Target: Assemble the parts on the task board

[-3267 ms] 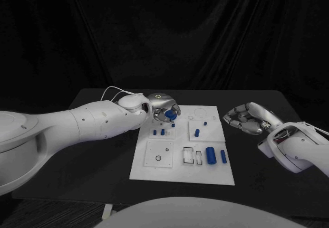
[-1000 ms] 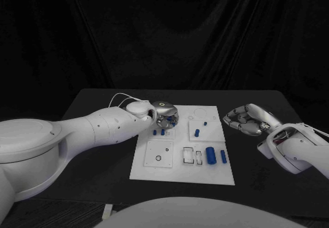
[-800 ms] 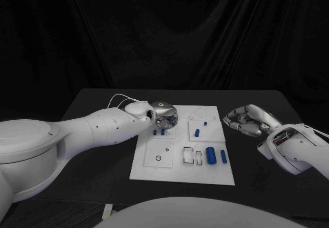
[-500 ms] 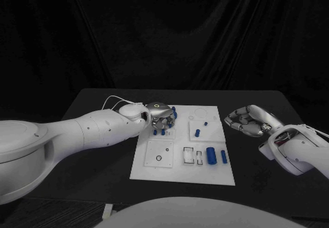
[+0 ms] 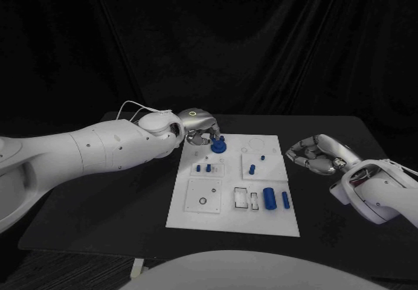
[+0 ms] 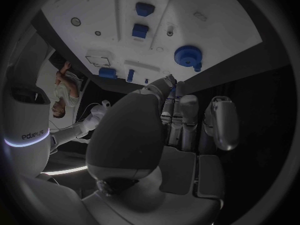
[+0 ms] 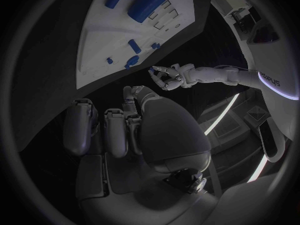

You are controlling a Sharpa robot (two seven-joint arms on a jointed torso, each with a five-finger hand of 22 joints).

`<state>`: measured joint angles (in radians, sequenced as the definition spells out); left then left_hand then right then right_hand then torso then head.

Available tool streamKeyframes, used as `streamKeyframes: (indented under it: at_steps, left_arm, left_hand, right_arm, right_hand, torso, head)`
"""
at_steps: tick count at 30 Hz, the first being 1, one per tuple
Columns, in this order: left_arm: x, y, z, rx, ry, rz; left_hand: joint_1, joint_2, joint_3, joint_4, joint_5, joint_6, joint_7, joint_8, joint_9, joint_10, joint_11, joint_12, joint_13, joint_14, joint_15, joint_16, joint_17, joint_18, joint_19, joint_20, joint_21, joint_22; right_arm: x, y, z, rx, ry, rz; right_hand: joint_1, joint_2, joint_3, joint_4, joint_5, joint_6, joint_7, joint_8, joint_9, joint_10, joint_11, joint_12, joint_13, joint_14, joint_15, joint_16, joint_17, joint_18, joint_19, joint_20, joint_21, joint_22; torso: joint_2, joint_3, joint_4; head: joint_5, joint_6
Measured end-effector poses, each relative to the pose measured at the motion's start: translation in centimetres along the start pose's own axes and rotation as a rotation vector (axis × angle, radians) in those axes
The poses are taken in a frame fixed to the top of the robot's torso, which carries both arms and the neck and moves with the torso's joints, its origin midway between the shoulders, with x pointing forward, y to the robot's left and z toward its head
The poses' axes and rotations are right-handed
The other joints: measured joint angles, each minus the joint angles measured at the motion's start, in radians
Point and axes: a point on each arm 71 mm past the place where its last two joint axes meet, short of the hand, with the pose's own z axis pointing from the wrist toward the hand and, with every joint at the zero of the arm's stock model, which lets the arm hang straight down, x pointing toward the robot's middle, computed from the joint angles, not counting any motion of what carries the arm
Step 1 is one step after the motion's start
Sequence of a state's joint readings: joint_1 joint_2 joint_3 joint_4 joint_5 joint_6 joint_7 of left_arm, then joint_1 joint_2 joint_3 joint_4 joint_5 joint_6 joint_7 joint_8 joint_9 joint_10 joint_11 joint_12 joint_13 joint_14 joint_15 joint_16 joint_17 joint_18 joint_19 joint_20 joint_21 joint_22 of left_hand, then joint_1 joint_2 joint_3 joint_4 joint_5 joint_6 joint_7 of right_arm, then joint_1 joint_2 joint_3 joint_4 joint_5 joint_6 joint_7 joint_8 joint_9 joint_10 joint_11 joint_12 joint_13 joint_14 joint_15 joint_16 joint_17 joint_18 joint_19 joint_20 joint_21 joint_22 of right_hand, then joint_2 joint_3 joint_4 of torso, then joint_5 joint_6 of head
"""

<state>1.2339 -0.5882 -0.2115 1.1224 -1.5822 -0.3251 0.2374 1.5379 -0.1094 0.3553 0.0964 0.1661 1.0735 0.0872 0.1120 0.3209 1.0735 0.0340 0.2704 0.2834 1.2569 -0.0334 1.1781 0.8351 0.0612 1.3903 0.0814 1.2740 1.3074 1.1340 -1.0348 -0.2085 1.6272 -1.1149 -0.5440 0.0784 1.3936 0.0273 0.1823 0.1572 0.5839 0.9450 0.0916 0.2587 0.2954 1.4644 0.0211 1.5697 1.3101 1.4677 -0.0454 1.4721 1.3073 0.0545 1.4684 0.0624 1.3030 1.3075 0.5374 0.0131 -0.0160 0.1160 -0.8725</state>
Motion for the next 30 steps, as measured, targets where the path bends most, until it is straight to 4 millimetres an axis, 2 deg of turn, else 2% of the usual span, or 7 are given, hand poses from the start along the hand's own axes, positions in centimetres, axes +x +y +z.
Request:
streamKeyframes:
  at_steps: [6,11,16,30]
  left_arm:
    - [-0.1,0.0,0.1,-0.006,0.017,-0.002]
    - [0.2,0.2,-0.1,-0.017,0.045,-0.008]
    - [1.1,0.7,-0.7,-0.038,0.077,-0.021]
    - [3.2,0.6,-1.0,-0.064,0.118,-0.043]
  left_hand:
    - [-0.002,-0.001,0.003,0.003,-0.004,-0.004,-0.004,-0.006,-0.005,-0.008,-0.001,-0.023,-0.012,-0.006,0.001,-0.016,-0.021,0.000,-0.003,0.001,-0.013,0.000]
    - [-0.006,-0.006,0.004,0.004,-0.006,-0.004,-0.004,-0.006,-0.006,-0.013,0.002,-0.031,-0.017,-0.013,0.001,-0.022,-0.032,0.000,-0.011,0.001,-0.018,0.000]
    - [-0.007,-0.007,0.007,0.007,-0.006,-0.004,-0.004,-0.006,-0.007,-0.016,0.005,-0.039,-0.020,-0.017,0.005,-0.032,-0.041,0.000,-0.011,0.001,-0.024,0.000]
    - [-0.007,-0.007,0.007,0.007,-0.006,-0.001,-0.001,-0.011,-0.008,-0.016,0.005,-0.043,-0.025,-0.017,0.005,-0.032,-0.042,0.000,-0.010,0.001,-0.024,0.000]
  right_arm:
    - [0.1,0.0,0.0,0.000,0.004,0.001]
    - [0.1,0.0,0.0,0.001,0.005,0.000]
    - [0.3,-0.1,0.0,0.002,0.009,0.002]
    - [0.6,-0.2,-0.2,0.005,0.015,0.006]
  right_hand:
    - [0.000,0.000,0.000,0.000,0.000,0.000,0.000,0.000,0.000,0.000,0.000,0.000,0.000,0.000,0.000,0.000,0.000,0.000,0.000,0.000,-0.002,0.000]
    - [0.000,0.000,0.000,0.000,0.000,0.000,0.000,0.000,0.000,0.000,0.000,0.000,0.000,0.000,0.000,0.000,0.000,0.000,0.000,0.000,-0.002,0.000]
    - [0.000,0.000,0.000,0.000,0.000,0.000,0.000,0.000,0.001,0.000,0.000,0.000,0.000,0.000,0.000,0.000,0.000,0.000,0.000,0.000,-0.008,0.000]
    - [0.000,0.000,0.000,0.000,0.000,0.000,0.000,0.000,0.001,0.000,0.000,0.000,0.000,0.000,0.000,0.000,0.000,0.000,0.000,0.000,-0.008,0.000]
  torso:
    - [0.000,0.0001,-0.0002]
    - [0.000,0.0001,-0.0003]
    - [0.000,0.0000,-0.0003]
    - [0.001,0.0000,-0.0003]
  head:
    - [0.001,0.000]
    - [0.006,0.000]
    - [0.010,0.000]
    - [0.010,0.000]
